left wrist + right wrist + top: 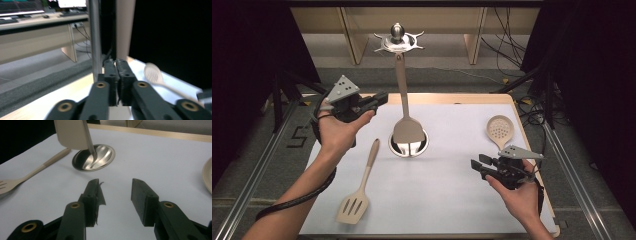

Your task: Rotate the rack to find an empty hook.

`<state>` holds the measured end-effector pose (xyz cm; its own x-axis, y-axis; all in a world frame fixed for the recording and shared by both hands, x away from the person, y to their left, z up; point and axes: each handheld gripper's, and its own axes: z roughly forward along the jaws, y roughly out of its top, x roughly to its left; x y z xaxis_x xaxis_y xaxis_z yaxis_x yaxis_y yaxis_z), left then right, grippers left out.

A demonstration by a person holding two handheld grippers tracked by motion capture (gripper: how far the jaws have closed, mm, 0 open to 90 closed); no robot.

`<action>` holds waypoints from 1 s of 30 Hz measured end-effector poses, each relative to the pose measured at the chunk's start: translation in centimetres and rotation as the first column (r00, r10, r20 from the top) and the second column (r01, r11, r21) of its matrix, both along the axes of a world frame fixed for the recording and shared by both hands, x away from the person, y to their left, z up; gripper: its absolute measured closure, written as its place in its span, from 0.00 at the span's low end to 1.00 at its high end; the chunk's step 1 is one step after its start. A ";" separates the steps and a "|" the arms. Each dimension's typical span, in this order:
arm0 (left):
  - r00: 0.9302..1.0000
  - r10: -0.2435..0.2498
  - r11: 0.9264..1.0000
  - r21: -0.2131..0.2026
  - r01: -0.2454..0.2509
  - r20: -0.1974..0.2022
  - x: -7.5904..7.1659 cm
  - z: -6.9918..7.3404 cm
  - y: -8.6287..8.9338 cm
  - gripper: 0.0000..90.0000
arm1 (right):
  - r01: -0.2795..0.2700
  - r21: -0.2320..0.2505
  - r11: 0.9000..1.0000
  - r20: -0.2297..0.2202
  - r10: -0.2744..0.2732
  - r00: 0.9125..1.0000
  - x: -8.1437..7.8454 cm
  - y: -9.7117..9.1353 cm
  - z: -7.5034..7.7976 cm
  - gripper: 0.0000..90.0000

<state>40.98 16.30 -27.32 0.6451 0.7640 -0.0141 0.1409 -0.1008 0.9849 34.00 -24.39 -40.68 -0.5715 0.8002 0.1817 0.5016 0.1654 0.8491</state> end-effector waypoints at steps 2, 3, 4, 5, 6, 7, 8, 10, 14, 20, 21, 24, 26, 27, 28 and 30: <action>1.000 0.013 1.000 -0.020 -0.012 0.022 0.1 0.6 0.1 0.99 | 0.000 -0.006 1.000 0.010 0.000 1.000 0.0 0.0 0.0 0.66; 0.998 0.032 0.999 -0.042 -0.030 0.046 0.3 1.1 0.1 0.99 | -0.001 -0.011 1.000 0.004 0.001 1.000 0.0 -0.1 0.0 0.66; 0.997 0.045 0.998 -0.054 -0.042 0.058 0.4 1.3 0.1 0.99 | -0.001 -0.014 1.000 0.002 0.001 1.000 0.0 -0.1 0.0 0.66; 0.996 0.055 0.997 -0.062 -0.050 0.070 0.5 1.6 0.0 0.99 | -0.003 -0.009 1.000 -0.001 0.003 1.000 0.0 0.0 0.0 0.66; 0.996 0.055 0.997 -0.062 -0.050 0.070 0.5 1.6 0.0 0.99 | -0.003 -0.009 1.000 -0.001 0.003 1.000 0.0 0.0 0.0 0.66; 0.994 0.068 0.995 -0.077 -0.061 0.086 0.6 2.0 0.0 0.99 | -0.008 -0.013 1.000 0.011 0.008 1.000 0.0 0.0 -0.1 0.66; 0.994 0.068 0.995 -0.077 -0.061 0.086 0.6 2.0 0.0 0.99 | -0.008 -0.013 1.000 0.011 0.008 1.000 0.0 0.0 -0.1 0.66; 0.992 0.078 0.994 -0.087 -0.069 0.095 0.8 2.5 -0.1 0.99 | -0.009 -0.014 1.000 0.010 0.009 1.000 0.0 0.0 -0.1 0.66; 0.989 0.093 0.990 -0.112 -0.080 0.112 0.9 3.5 -0.4 0.99 | -0.006 -0.014 1.000 0.011 0.006 1.000 -0.1 0.0 0.0 0.66; 0.984 0.089 0.992 -0.108 -0.072 0.155 1.3 4.9 -0.9 0.99 | 0.004 0.011 1.000 -0.023 -0.004 1.000 -0.2 0.1 0.0 0.66; 0.984 0.091 0.991 -0.110 -0.074 0.155 1.4 5.0 -1.0 0.99 | 0.005 0.006 1.000 -0.021 -0.005 1.000 -0.2 0.1 0.0 0.66; 0.982 0.102 0.990 -0.114 -0.085 0.159 1.9 5.3 -1.0 0.99 | 0.005 0.008 1.000 -0.023 -0.004 1.000 -0.2 0.1 0.0 0.66; 0.980 0.112 0.989 -0.115 -0.093 0.164 2.1 5.5 -1.0 0.99 | 0.009 0.009 1.000 -0.035 -0.009 0.999 -0.3 0.1 0.0 0.66; 0.979 0.118 0.989 -0.112 -0.100 0.167 2.2 5.6 -0.9 0.99 | 0.005 0.022 1.000 -0.023 -0.005 1.000 -0.2 0.1 -0.1 0.66; 0.978 0.122 0.988 -0.111 -0.104 0.168 2.3 5.7 -0.9 0.99 | 0.005 0.022 1.000 -0.023 -0.005 1.000 -0.2 0.1 -0.1 0.66; 0.979 0.125 0.988 -0.111 -0.108 0.164 2.6 5.7 -0.8 0.99 | 0.007 0.021 1.000 -0.034 -0.006 0.999 -0.2 0.1 -0.1 0.66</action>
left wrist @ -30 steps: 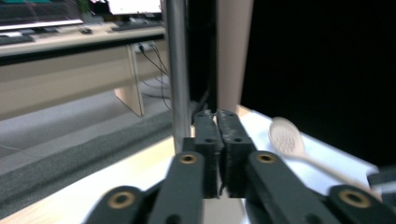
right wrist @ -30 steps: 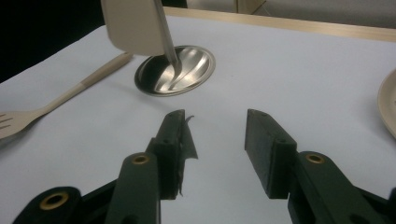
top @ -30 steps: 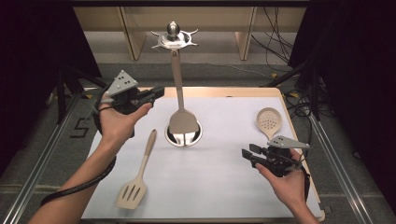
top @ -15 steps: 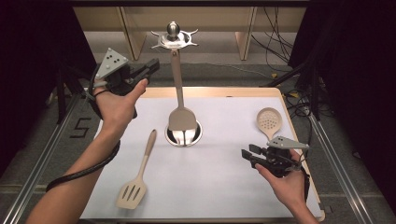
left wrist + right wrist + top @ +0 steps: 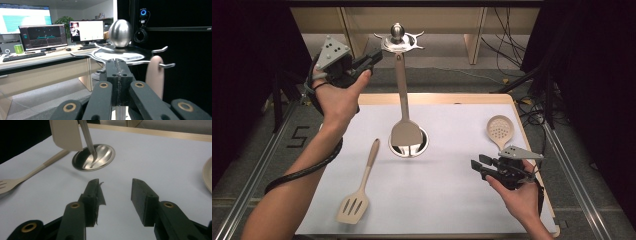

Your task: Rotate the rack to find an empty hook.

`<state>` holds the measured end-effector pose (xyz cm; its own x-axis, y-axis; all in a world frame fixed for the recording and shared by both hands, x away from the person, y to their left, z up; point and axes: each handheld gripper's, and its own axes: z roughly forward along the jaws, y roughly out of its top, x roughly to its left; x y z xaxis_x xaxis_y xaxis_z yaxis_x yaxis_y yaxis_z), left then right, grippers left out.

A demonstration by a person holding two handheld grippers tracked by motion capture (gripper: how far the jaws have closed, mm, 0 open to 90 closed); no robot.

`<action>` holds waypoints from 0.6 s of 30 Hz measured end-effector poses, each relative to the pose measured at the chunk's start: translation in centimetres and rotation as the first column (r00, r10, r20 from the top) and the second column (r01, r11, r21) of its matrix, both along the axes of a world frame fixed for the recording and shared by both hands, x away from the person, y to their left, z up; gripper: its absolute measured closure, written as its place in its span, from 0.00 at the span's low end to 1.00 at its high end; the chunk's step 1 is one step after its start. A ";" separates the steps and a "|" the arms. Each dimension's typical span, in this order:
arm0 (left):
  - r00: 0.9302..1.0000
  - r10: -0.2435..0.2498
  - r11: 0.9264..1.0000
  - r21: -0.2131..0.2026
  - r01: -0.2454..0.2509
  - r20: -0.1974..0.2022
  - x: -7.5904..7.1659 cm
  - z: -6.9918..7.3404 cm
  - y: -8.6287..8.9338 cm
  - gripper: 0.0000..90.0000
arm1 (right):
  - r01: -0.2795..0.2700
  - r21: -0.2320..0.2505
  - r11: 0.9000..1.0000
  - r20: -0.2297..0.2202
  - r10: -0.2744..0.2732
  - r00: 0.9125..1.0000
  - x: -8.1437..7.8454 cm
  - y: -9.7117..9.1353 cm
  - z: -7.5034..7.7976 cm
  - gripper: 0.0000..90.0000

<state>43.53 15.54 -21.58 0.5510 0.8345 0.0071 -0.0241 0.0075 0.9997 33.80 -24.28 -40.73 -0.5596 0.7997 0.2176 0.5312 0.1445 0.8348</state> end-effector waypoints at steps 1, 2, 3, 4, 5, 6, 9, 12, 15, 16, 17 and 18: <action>1.000 -0.002 1.000 -0.004 0.002 -0.004 0.1 0.0 0.0 0.99 | -0.001 -0.015 1.000 0.001 0.001 1.000 0.0 -0.1 0.0 0.66; 1.000 -0.001 1.000 -0.004 0.001 -0.006 0.2 0.0 0.0 0.99 | -0.001 -0.015 1.000 0.001 0.001 1.000 0.0 -0.1 0.0 0.66; 1.000 -0.001 1.000 -0.002 0.001 -0.005 0.2 0.1 0.0 0.99 | -0.011 -0.020 1.000 0.027 0.011 1.000 0.2 -0.1 0.0 0.66; 1.000 0.001 1.000 -0.004 -0.001 -0.006 0.3 0.1 0.0 0.99 | -0.015 -0.027 1.000 0.032 0.016 0.999 0.2 -0.1 0.0 0.66; 1.000 0.005 1.000 -0.002 -0.005 -0.005 0.4 0.1 0.0 0.99 | -0.013 -0.028 1.000 0.032 0.014 0.999 0.2 -0.1 0.0 0.66; 1.000 0.005 1.000 -0.002 -0.005 -0.005 0.4 0.1 0.0 0.99 | -0.013 -0.028 1.000 0.032 0.014 0.999 0.2 -0.1 0.0 0.66; 1.000 0.017 1.000 0.000 -0.017 -0.008 0.9 0.1 0.2 0.99 | -0.002 -0.001 1.000 -0.007 0.002 1.000 0.0 0.0 0.0 0.66; 1.000 0.027 1.000 0.004 -0.027 -0.015 1.4 0.2 0.3 0.99 | -0.002 -0.015 1.000 0.011 0.002 1.000 0.2 -0.1 -0.2 0.66; 0.999 0.036 0.999 0.022 -0.036 -0.009 2.0 0.3 0.3 0.99 | -0.012 -0.031 0.999 0.029 0.013 1.000 0.4 -0.2 -0.2 0.66; 0.999 0.036 0.999 0.022 -0.036 -0.009 2.0 0.3 0.3 0.99 | -0.012 -0.031 0.999 0.029 0.013 1.000 0.4 -0.2 -0.2 0.66; 0.999 0.040 0.999 0.030 -0.039 -0.004 2.2 0.3 0.3 0.99 | -0.013 -0.029 0.999 0.032 0.014 0.999 0.4 -0.2 -0.2 0.66; 0.999 0.037 0.999 0.036 -0.037 -0.003 2.6 0.3 0.4 0.99 | -0.003 0.000 1.000 0.023 0.003 1.000 0.4 0.0 -0.2 0.66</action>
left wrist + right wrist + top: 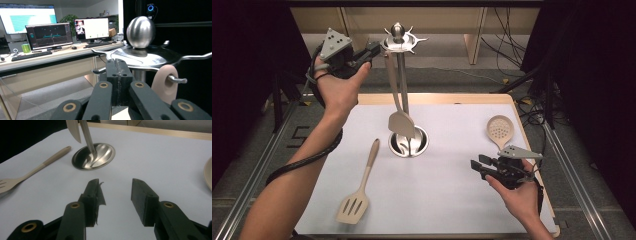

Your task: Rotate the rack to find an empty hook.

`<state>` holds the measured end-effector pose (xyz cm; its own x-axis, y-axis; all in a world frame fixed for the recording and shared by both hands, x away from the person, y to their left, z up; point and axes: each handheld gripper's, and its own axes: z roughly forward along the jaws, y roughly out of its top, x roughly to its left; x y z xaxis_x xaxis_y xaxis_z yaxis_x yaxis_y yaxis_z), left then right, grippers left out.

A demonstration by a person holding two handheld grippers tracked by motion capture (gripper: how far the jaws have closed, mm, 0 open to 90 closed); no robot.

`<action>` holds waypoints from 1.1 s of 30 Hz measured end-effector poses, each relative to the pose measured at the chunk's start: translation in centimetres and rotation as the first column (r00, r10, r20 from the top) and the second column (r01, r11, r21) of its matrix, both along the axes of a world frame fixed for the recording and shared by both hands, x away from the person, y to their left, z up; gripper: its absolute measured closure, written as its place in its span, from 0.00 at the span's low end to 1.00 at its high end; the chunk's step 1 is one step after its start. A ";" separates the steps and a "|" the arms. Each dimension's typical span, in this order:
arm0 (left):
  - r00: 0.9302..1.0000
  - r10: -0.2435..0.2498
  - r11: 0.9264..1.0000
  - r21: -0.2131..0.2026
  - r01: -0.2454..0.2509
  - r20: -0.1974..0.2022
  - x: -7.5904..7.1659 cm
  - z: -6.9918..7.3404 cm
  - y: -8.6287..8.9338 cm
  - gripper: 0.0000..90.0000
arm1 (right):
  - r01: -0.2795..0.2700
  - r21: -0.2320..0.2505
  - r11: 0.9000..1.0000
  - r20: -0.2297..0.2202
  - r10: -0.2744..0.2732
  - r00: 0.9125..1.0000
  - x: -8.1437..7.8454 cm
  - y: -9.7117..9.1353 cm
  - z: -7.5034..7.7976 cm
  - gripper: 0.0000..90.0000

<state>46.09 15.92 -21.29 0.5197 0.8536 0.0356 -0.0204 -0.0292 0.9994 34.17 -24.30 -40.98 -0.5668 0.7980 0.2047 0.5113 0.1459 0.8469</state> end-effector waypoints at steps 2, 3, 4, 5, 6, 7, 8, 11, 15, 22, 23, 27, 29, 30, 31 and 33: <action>1.000 0.001 1.000 0.003 -0.001 -0.001 0.2 0.0 0.1 0.99 | -0.003 -0.003 1.000 -0.009 0.003 1.000 0.0 0.0 0.1 0.66; 1.000 0.003 1.000 0.007 -0.003 -0.003 0.5 0.1 0.2 0.99 | -0.008 -0.016 1.000 0.004 0.008 1.000 0.1 -0.2 0.1 0.66; 1.000 0.003 1.000 0.007 -0.003 -0.003 0.5 0.1 0.2 0.99 | -0.009 -0.016 1.000 0.003 0.009 1.000 0.1 -0.1 0.1 0.66; 1.000 -0.001 1.000 0.022 0.001 0.000 0.9 0.1 0.2 0.99 | 0.000 0.012 1.000 -0.023 0.001 1.000 -0.1 0.1 0.1 0.66; 1.000 -0.001 1.000 0.022 0.001 0.000 0.9 0.1 0.2 0.99 | -0.008 -0.016 1.000 0.002 0.008 1.000 0.1 -0.1 0.1 0.66; 1.000 -0.003 1.000 0.027 0.003 -0.002 1.1 0.2 0.2 0.99 | -0.007 -0.019 1.000 0.002 0.007 1.000 0.1 -0.1 0.0 0.66; 1.000 -0.003 1.000 0.027 0.003 -0.002 1.1 0.2 0.2 0.99 | -0.007 -0.019 1.000 0.002 0.007 1.000 0.1 -0.1 0.0 0.66; 1.000 0.008 0.999 0.048 -0.008 -0.001 1.5 0.3 0.2 0.99 | 0.000 0.008 1.000 -0.018 0.001 1.000 0.0 0.1 0.1 0.66; 1.000 0.016 0.997 0.075 -0.016 0.003 1.8 0.5 0.1 0.99 | 0.001 0.009 1.000 -0.020 -0.001 1.000 -0.1 0.0 0.1 0.66; 1.000 0.008 0.995 0.097 -0.007 0.000 2.2 0.7 0.1 0.99 | -0.016 -0.015 1.000 0.008 0.017 1.000 0.2 -0.2 -0.1 0.66; 1.000 0.006 0.995 0.096 -0.006 0.001 2.3 0.6 0.1 0.99 | 0.022 0.003 1.000 -0.020 -0.022 1.000 -0.1 0.0 -0.1 0.66; 1.000 0.011 0.995 0.104 -0.011 0.001 2.2 0.7 0.2 0.99 | 0.026 0.013 1.000 -0.015 -0.026 1.000 -0.1 0.0 -0.1 0.66; 1.000 0.012 0.996 0.085 -0.010 -0.023 2.1 0.6 0.0 0.99 | 0.008 0.009 1.000 -0.022 -0.008 1.000 -0.1 0.0 -0.1 0.66; 1.000 0.003 0.994 0.106 -0.003 0.002 2.3 0.7 0.2 0.99 | 0.006 0.007 1.000 -0.028 -0.006 1.000 -0.1 0.0 -0.1 0.66; 1.000 0.000 0.994 0.107 -0.001 0.004 2.3 0.7 0.2 0.99 | 0.006 0.007 1.000 -0.029 -0.006 1.000 -0.1 0.0 -0.1 0.66; 1.000 0.011 0.995 0.096 -0.010 -0.013 2.1 0.6 0.2 0.99 | -0.004 -0.022 1.000 -0.001 0.004 1.000 0.0 -0.3 -0.1 0.66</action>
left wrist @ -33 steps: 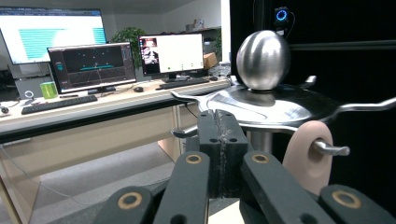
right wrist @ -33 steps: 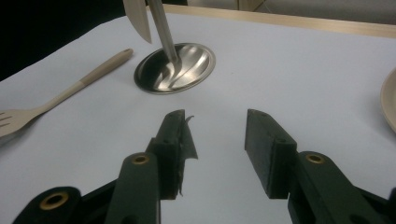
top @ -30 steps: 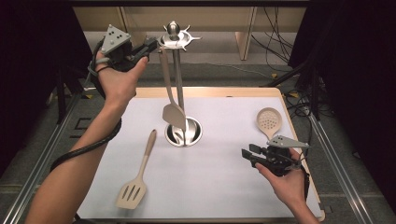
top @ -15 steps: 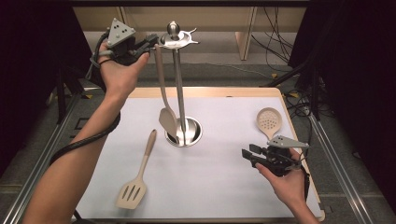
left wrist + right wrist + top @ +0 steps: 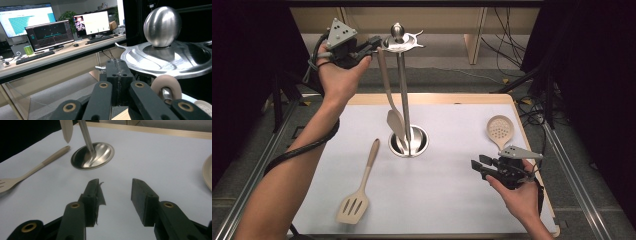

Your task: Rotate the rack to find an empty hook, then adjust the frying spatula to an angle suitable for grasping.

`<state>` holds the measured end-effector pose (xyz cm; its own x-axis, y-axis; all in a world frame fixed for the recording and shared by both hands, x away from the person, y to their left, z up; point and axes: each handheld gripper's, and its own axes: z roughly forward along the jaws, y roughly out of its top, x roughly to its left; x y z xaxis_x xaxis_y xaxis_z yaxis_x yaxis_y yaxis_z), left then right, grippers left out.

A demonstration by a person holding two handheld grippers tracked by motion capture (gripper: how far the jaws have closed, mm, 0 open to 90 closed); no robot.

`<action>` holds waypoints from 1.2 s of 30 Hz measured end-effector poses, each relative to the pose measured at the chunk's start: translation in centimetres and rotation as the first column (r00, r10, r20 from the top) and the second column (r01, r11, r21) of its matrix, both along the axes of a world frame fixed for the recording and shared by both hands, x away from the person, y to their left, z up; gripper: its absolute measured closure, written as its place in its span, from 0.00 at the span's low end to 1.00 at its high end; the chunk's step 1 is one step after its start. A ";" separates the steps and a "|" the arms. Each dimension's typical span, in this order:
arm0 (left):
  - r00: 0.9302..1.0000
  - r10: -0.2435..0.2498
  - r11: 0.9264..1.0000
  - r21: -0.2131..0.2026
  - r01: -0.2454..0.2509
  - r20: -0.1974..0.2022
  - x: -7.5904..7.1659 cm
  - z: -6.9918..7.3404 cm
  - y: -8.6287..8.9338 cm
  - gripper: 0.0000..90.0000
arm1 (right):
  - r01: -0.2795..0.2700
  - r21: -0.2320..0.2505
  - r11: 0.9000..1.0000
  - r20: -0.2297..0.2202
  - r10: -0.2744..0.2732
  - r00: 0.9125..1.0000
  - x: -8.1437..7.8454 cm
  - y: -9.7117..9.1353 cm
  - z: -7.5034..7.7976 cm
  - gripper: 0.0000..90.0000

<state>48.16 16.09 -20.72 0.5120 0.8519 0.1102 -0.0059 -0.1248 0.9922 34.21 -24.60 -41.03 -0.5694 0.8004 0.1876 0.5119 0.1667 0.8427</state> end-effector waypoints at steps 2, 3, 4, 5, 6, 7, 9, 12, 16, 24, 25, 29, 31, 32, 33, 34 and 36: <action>1.000 0.006 1.000 0.017 -0.007 0.023 0.0 0.0 0.4 0.99 | 0.000 0.001 1.000 0.000 0.000 1.000 0.0 0.0 0.0 0.66; 1.000 0.006 1.000 0.017 -0.007 0.023 0.0 0.0 0.4 0.99 | 0.000 0.001 1.000 0.000 0.000 1.000 0.0 0.0 0.0 0.66; 0.999 0.023 1.000 0.013 -0.024 0.023 -0.3 -0.3 0.8 0.99 | 0.016 0.012 1.000 0.027 -0.016 0.999 0.0 0.1 -0.1 0.66; 0.999 0.029 1.000 0.006 -0.029 0.023 -0.6 -0.4 1.1 0.99 | 0.004 0.002 1.000 0.019 -0.004 1.000 -0.1 -0.1 0.0 0.66; 0.999 0.035 0.999 0.003 -0.035 0.022 -0.9 -0.5 1.3 0.99 | 0.013 0.030 0.999 -0.020 -0.012 1.000 -0.3 0.1 0.0 0.66; 0.999 0.035 0.999 0.003 -0.035 0.022 -0.9 -0.5 1.3 0.98 | 0.013 0.030 0.999 -0.020 -0.012 1.000 -0.3 0.1 0.0 0.66; 0.999 0.042 0.999 -0.010 -0.042 0.022 -1.5 -0.9 1.8 0.96 | 0.008 -0.003 1.000 0.008 -0.008 1.000 -0.1 -0.4 0.1 0.66; 0.999 0.045 0.999 -0.019 -0.045 -0.008 -2.6 -2.0 2.6 0.93 | 0.016 0.032 0.999 -0.027 -0.015 1.000 -0.3 -0.3 0.0 0.66; 0.999 0.039 0.999 -0.028 -0.040 -0.027 -3.3 -2.7 3.1 0.88 | 0.019 0.004 1.000 0.000 -0.019 1.000 -0.2 -0.7 0.1 0.66; 0.995 0.044 0.999 -0.002 -0.044 -0.090 -4.6 -5.0 4.4 0.80 | 0.032 0.014 0.999 -0.013 -0.032 0.999 -0.5 -0.5 0.5 0.66; 0.995 0.046 0.999 0.006 -0.046 -0.092 -4.8 -5.3 4.5 0.80 | 0.032 0.014 0.999 -0.013 -0.032 0.999 -0.5 -0.5 0.5 0.66; 0.991 0.033 0.999 0.036 -0.028 -0.132 -5.5 -6.7 4.9 0.78 | 0.011 -0.001 1.000 0.014 -0.011 1.000 -0.1 -0.4 0.5 0.66; 0.987 0.030 0.998 0.059 -0.021 -0.156 -5.7 -7.4 5.0 0.77 | 0.011 -0.003 1.000 0.014 -0.011 1.000 -0.1 -0.4 0.5 0.66; 0.981 0.027 0.996 0.084 -0.010 -0.194 -5.9 -8.1 5.0 0.76 | 0.010 0.007 1.000 0.007 -0.010 1.000 0.0 -0.5 0.4 0.65; 0.981 0.027 0.996 0.084 -0.010 -0.194 -5.9 -8.1 5.0 0.77 | 0.010 0.007 1.000 0.007 -0.010 1.000 0.0 -0.5 0.4 0.65; 0.970 0.025 0.994 0.113 0.003 -0.241 -6.1 -9.0 5.0 0.78 | 0.034 0.037 0.999 0.005 -0.034 0.999 -0.1 -0.4 0.3 0.65; 0.963 0.021 0.991 0.134 0.016 -0.269 -6.2 -9.5 4.9 0.78 | 0.025 0.038 0.999 -0.013 -0.024 1.000 -0.2 -0.6 0.3 0.65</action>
<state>41.96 20.97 -30.18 0.5365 0.8400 0.0814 0.2600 -0.2563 0.9310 34.03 -25.17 -40.68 -0.5472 0.8062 0.2248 0.5257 0.1221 0.8419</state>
